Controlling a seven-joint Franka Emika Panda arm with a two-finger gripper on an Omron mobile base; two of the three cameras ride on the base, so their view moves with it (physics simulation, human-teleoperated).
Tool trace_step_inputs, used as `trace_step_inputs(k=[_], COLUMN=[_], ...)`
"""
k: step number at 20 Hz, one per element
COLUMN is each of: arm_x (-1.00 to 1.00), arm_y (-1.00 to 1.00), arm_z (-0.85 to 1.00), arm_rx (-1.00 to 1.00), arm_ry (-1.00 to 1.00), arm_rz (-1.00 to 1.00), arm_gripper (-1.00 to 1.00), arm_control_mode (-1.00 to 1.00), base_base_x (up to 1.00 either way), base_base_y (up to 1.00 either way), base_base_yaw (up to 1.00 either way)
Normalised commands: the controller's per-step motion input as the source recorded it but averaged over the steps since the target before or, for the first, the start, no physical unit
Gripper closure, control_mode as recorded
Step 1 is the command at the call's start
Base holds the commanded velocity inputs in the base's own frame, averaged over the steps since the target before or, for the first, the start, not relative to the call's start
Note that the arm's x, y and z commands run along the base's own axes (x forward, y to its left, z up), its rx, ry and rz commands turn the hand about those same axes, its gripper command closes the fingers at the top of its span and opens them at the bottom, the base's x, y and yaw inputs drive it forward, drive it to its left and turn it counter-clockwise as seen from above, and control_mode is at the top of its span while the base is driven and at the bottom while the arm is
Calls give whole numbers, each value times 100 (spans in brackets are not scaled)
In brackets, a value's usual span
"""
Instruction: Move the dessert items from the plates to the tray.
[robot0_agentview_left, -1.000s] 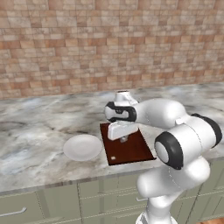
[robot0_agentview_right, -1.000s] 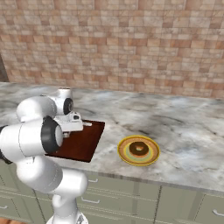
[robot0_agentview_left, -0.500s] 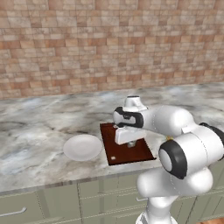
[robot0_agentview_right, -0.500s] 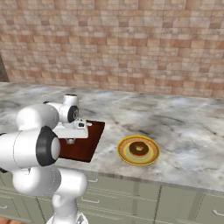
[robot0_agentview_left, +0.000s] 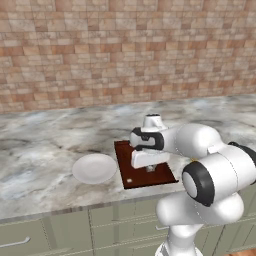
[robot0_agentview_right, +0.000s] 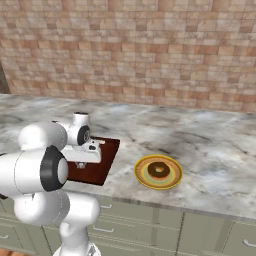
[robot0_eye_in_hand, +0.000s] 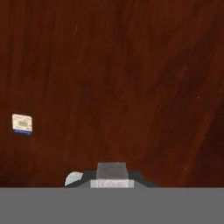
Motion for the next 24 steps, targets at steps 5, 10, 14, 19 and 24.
trace_step_inputs(k=[5, 10, 14, 19, 24], arm_x=[0, 0, 0, 0, 0], arm_y=[0, 0, 0, 0, 0], arm_z=[-19, -19, -19, -16, -10], arm_rx=[-2, -1, -3, -3, -2], arm_ry=[0, 1, 0, 0, 0], arm_rz=[-10, -8, -8, -8, -5], arm_gripper=[100, 100, 100, 100, -100], arm_control_mode=[-100, -100, -100, -100, -100], base_base_x=[0, 0, 0, 0, 0], base_base_y=[0, 0, 0, 0, 0], base_base_yaw=[0, 0, 0, 0, 0])
